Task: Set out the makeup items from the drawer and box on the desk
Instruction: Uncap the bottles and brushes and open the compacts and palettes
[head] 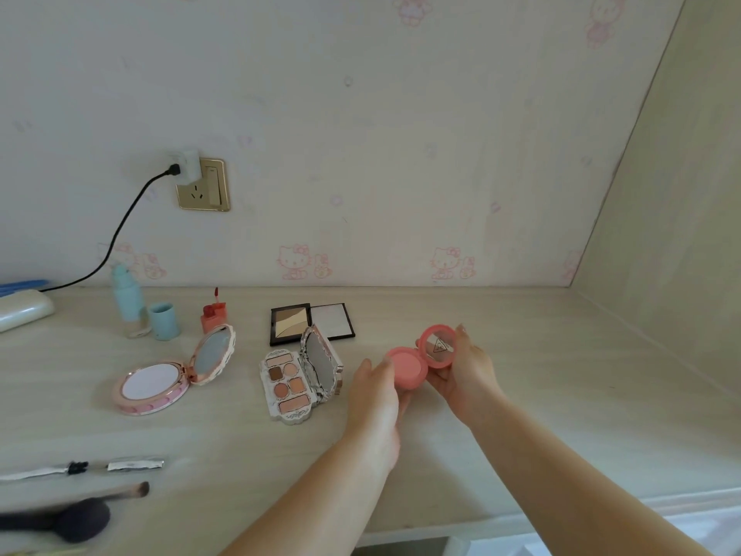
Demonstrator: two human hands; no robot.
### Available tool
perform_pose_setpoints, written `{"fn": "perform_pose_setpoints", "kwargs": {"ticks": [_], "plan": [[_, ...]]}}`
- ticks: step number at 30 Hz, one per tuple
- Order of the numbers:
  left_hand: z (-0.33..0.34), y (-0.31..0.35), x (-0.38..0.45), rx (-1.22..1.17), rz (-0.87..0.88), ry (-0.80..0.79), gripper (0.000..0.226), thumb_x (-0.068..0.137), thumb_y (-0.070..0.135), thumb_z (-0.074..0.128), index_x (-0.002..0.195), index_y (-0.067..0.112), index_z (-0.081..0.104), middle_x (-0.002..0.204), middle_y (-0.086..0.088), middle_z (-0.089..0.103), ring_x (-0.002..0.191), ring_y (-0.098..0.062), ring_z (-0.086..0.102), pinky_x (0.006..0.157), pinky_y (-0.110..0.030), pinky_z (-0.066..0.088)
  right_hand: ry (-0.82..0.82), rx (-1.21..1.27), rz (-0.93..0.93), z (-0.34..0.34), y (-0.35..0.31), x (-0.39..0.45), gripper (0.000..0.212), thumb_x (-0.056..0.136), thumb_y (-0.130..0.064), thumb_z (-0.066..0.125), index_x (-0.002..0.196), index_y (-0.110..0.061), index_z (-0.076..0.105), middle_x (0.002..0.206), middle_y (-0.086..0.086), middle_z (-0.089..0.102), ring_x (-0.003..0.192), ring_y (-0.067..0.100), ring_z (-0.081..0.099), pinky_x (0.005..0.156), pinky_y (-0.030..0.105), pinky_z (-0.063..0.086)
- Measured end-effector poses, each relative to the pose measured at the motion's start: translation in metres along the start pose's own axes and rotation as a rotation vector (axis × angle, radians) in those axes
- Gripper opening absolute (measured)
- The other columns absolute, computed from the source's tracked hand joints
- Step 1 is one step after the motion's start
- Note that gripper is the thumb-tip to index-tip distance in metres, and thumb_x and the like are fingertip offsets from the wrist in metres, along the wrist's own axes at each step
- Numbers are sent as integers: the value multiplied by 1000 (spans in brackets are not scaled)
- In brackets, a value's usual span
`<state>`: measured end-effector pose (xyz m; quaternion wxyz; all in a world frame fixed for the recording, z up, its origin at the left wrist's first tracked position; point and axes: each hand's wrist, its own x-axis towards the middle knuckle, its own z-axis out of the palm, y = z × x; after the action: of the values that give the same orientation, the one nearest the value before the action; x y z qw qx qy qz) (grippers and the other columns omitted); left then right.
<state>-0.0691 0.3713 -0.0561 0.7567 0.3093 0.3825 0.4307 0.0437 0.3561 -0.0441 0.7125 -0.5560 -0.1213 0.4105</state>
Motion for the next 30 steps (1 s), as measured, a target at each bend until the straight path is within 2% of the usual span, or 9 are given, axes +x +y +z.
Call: {"fn": "perform_pose_setpoints", "kwargs": {"ticks": [3,7,12,16,18,19,23,27,30], "plan": [[-2,3,-5,203,78,10,24,84,18,53,70,28,37,82,14,43,82,-11,41,85,-31,38,2,-37,2,7,3,5,39,100,-41,32,116,-12,54,95,18,66,78,26,65,70,36,54],[-8,10,-1,283,70,28,32,79,12,51,67,31,28,73,13,35,65,-5,31,63,-22,26,-14,-123,-1,17,7,10,36,101,-38,32,111,-13,55,95,15,64,84,27,63,78,39,54],[-5,13,1,403,90,58,34,88,9,47,67,30,30,76,12,32,64,-4,30,59,-20,23,32,-371,-72,21,9,19,36,99,-36,31,94,-18,62,102,15,67,96,29,64,94,48,50],[1,16,2,435,49,41,24,91,10,46,113,17,51,100,10,39,87,-13,40,76,-23,30,60,-673,-214,21,5,24,41,101,-29,28,106,-9,63,97,8,64,95,26,60,91,35,45],[1,18,5,448,23,42,10,89,11,48,91,21,50,93,9,43,78,-10,41,68,-24,32,53,-801,-264,18,4,27,35,102,-24,28,102,-10,60,81,0,60,84,21,53,75,28,37],[1,17,9,437,8,46,14,88,11,49,87,25,50,96,6,47,79,-9,44,68,-23,34,59,-853,-286,17,5,28,35,102,-23,27,100,-9,59,76,-3,56,80,19,50,71,26,32],[0,19,19,397,-55,64,51,89,11,50,139,13,38,139,-6,42,114,-21,45,87,-27,39,87,-907,-335,13,10,36,38,102,-25,26,103,-7,59,79,-2,54,82,19,48,71,26,30],[-5,13,24,408,-56,55,29,87,13,51,116,15,52,124,-8,50,116,-24,47,101,-33,35,90,-872,-354,10,11,38,42,103,-29,25,112,-8,60,86,-1,56,82,17,49,74,26,32],[-6,12,23,431,-32,54,19,85,10,51,73,21,42,82,0,45,85,-20,42,77,-30,34,97,-879,-368,8,14,40,45,102,-32,24,113,-7,60,92,3,60,85,17,49,75,26,32]]}}
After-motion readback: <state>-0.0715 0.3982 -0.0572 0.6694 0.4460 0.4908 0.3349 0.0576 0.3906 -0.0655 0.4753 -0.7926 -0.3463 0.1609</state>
